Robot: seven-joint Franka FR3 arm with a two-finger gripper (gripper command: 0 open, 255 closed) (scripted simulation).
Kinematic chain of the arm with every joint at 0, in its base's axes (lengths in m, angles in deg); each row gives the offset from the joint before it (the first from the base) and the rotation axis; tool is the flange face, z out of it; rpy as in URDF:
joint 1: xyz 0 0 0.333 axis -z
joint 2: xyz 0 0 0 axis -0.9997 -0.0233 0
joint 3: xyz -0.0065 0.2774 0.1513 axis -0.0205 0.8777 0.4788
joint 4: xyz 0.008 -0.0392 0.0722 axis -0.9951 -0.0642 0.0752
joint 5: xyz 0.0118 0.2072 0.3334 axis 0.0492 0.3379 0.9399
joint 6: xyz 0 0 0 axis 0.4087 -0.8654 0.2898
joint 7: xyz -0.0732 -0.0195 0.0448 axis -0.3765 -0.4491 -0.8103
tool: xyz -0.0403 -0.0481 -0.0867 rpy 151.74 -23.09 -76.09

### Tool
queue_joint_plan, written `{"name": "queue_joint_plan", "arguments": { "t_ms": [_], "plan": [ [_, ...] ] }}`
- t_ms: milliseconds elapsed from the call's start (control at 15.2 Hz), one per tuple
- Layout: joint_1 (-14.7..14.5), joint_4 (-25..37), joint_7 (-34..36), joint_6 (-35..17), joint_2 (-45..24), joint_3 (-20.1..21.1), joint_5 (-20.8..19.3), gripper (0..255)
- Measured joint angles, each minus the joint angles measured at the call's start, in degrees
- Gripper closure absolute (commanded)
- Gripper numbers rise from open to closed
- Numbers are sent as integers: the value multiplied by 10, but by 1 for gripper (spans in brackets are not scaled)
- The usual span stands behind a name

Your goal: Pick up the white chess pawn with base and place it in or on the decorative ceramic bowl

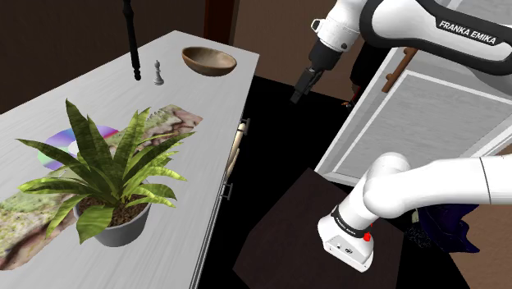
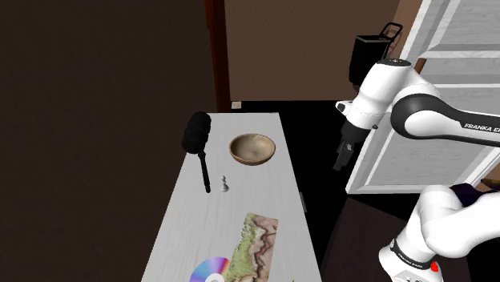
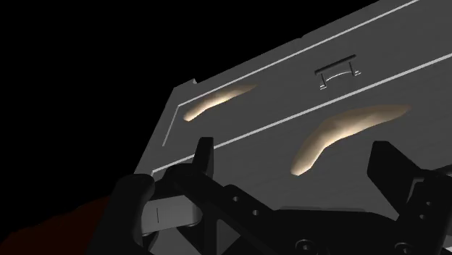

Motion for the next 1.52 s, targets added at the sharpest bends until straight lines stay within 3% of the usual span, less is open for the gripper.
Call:
{"name": "queue_joint_plan", "arguments": {
  "t_ms": [330,792,1518],
  "plan": [
    [-10,29,14,-29,-47,22,12,0],
    [-25,115,42,-90,-167,70,22,0],
    [-44,310,100,-132,-366,143,-18,0]
  ]
}}
